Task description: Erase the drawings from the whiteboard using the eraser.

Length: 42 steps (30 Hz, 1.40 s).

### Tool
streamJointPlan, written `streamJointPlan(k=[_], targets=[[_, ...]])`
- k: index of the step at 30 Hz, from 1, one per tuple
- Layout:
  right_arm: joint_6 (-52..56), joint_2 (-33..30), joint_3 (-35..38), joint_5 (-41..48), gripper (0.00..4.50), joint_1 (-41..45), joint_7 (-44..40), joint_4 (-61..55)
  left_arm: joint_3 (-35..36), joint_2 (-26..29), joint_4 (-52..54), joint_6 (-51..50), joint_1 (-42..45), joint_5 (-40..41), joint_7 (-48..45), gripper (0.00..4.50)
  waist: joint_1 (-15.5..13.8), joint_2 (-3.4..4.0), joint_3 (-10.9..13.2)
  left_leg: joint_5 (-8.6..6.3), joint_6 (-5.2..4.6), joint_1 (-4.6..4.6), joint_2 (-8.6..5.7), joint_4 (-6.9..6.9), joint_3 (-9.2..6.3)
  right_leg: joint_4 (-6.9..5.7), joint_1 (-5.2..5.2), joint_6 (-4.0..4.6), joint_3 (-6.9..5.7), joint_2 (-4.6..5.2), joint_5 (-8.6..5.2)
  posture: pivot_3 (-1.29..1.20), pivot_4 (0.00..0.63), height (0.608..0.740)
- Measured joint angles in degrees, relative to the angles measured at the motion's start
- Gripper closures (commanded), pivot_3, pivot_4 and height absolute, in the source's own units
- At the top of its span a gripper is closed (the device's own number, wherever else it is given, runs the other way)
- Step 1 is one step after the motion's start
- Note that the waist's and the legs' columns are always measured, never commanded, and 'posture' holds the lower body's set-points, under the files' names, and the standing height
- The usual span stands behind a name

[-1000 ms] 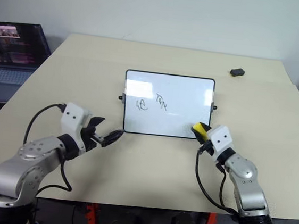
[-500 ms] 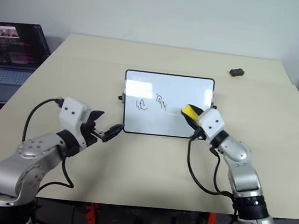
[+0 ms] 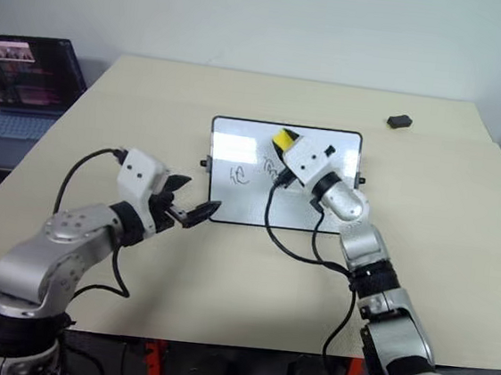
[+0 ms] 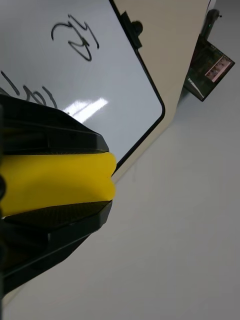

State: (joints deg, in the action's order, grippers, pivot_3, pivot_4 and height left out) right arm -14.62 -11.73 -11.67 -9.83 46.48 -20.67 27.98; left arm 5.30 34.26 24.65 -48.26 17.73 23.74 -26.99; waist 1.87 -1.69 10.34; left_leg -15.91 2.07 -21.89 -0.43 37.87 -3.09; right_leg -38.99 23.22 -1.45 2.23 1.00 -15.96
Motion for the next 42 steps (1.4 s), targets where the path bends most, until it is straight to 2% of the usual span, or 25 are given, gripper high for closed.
streamJointPlan(k=[11,22,25,30,34,38,42], targets=[[-5.1,4.4,-2.2,-2.9,3.52,6.5,2.1,16.0,-4.8,0.6,-4.5,0.5,5.9,-0.3,-5.0,0.00,0.1,0.00,0.0,0.00,0.00,-0.01,0.01,0.00,0.02,-0.01,0.03,0.00,0.02,0.00,0.00,0.00,0.150,0.740],[-4.6,3.7,-4.3,-4.2,3.53,4.0,-1.9,17.0,-5.1,0.6,-5.1,1.4,5.9,-1.2,-6.4,0.00,0.2,-0.02,-0.1,0.02,-0.02,0.37,0.01,0.06,-0.04,-0.08,-0.37,0.06,-0.03,0.00,0.13,0.00,0.150,0.740],[-3.4,2.5,-4.2,-4.2,3.53,1.3,-2.3,15.3,-5.0,0.7,-5.1,1.5,5.9,-1.2,-6.5,0.00,-0.2,-0.02,-0.2,0.00,-0.04,1.33,-0.04,0.00,-0.17,0.15,-1.50,0.05,-0.11,0.01,0.09,0.00,0.150,0.740],[3.7,-0.6,-4.3,-4.2,3.53,-4.7,-5.7,6.3,-4.9,1.0,-5.1,1.7,5.0,-1.3,-6.4,0.00,-0.3,-0.04,-0.2,0.06,-0.11,2.08,-0.04,0.02,-0.18,0.27,-2.22,-0.20,-0.05,0.01,-0.17,0.00,0.150,0.740],[9.8,-2.5,-5.2,-4.4,3.53,-8.3,-8.8,-1.3,-4.9,1.3,-5.1,2.2,4.3,-1.4,-6.3,0.00,-0.2,-0.04,-0.2,0.15,-0.15,2.09,-0.02,0.02,-0.18,0.10,-2.14,-0.22,-0.03,0.00,-0.16,0.00,0.150,0.740],[10.8,-2.3,-5.2,-3.5,3.53,-10.0,-9.5,-5.5,-4.9,1.4,-5.1,2.3,3.9,-1.4,-6.3,0.00,0.0,0.02,-0.1,0.14,-0.14,1.86,-0.01,-0.05,-0.09,0.11,-1.86,-0.24,0.02,-0.01,-0.15,0.00,0.150,0.740],[8.4,0.9,-3.3,-2.4,3.53,-7.2,-5.6,-5.7,-4.8,1.4,-5.0,2.3,3.6,-1.4,-6.2,0.00,0.6,0.05,-0.1,0.13,-0.08,0.72,0.00,-0.04,-0.04,-0.02,-0.69,0.03,0.04,-0.01,0.09,0.00,0.150,0.740]])
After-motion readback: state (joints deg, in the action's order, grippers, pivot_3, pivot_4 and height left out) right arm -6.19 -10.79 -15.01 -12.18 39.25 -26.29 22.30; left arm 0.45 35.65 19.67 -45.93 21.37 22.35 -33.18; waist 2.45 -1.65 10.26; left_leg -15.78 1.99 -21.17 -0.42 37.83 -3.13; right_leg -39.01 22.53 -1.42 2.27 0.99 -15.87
